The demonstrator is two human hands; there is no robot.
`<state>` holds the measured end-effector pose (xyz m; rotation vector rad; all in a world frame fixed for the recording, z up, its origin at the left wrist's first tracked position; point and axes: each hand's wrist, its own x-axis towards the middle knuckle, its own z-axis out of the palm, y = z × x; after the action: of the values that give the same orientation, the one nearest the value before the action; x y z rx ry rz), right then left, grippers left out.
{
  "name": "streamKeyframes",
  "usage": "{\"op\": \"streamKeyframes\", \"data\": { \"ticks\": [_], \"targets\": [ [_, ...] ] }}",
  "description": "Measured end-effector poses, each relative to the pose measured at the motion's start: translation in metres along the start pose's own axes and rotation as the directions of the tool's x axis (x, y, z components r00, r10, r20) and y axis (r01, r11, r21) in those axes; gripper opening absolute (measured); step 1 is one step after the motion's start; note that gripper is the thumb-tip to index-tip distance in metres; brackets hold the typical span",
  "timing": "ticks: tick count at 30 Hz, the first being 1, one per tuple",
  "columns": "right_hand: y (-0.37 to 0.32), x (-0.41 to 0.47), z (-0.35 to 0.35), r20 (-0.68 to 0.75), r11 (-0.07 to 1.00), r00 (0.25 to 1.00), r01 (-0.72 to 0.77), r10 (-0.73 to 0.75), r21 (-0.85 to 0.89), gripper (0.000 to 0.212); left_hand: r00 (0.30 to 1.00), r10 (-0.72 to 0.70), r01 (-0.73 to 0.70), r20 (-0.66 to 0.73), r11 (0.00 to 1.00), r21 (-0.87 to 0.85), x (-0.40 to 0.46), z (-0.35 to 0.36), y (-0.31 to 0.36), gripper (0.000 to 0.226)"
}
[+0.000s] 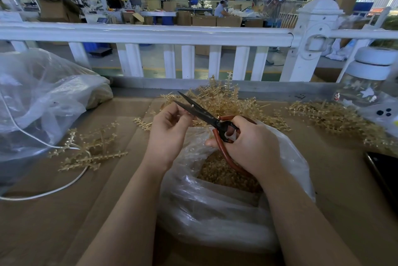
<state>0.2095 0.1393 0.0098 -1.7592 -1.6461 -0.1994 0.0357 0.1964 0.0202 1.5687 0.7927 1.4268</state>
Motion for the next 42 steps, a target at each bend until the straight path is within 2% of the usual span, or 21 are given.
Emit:
{"op": "streamKeyframes", "data": {
  "ticks": [8,18,23,26,29,32,34,36,39,42],
  "targets": [
    [-0.001,0.000,-0.001,0.012,0.999,1.000,0.007,-0.007,0.031,0.072,0.999,0.024,-0.021,-0.024,0.995,0.100,0.000,0.000,0.001,0.004],
    [0.001,0.000,0.001,0.019,0.996,1.000,0.022,-0.024,0.088,0.076,1.000,-0.001,0.002,-0.020,0.999,0.041,-0.001,0.004,0.004,0.007],
    [0.002,0.001,0.002,0.013,0.995,1.000,0.021,-0.023,0.100,0.065,1.000,0.004,-0.004,0.003,1.000,0.012,-0.002,0.003,0.004,0.011],
    [0.003,0.002,0.003,0.037,0.996,0.999,0.013,-0.016,0.087,0.069,0.998,-0.060,0.060,-0.016,0.998,-0.012,-0.002,0.004,0.003,0.014],
    [0.002,0.001,0.003,0.068,0.992,0.998,-0.011,0.002,0.125,0.065,0.980,-0.198,0.195,0.001,0.967,-0.166,0.000,0.006,0.001,0.021],
    [0.001,0.001,0.002,0.088,0.945,0.992,-0.114,0.091,0.306,0.071,0.953,-0.302,0.290,0.021,0.890,-0.352,0.003,0.005,0.001,0.027],
    [-0.001,0.004,0.000,0.106,0.887,0.981,-0.193,0.163,0.421,0.071,0.946,-0.324,0.308,0.025,0.867,-0.392,0.003,0.005,0.002,0.027],
    [-0.001,0.007,-0.001,0.147,0.827,0.962,-0.273,0.231,0.491,0.060,0.942,-0.331,0.319,0.049,0.847,-0.424,0.003,0.007,0.003,0.028],
    [0.001,0.010,0.000,0.201,0.751,0.936,-0.351,0.288,0.560,0.032,0.934,-0.344,0.345,0.097,0.798,-0.494,0.003,0.010,0.005,0.030],
    [0.003,0.012,0.000,0.262,0.659,0.914,-0.406,0.310,0.633,0.020,0.930,-0.341,0.359,0.137,0.768,-0.530,0.002,0.012,0.008,0.031]
  ]
}}
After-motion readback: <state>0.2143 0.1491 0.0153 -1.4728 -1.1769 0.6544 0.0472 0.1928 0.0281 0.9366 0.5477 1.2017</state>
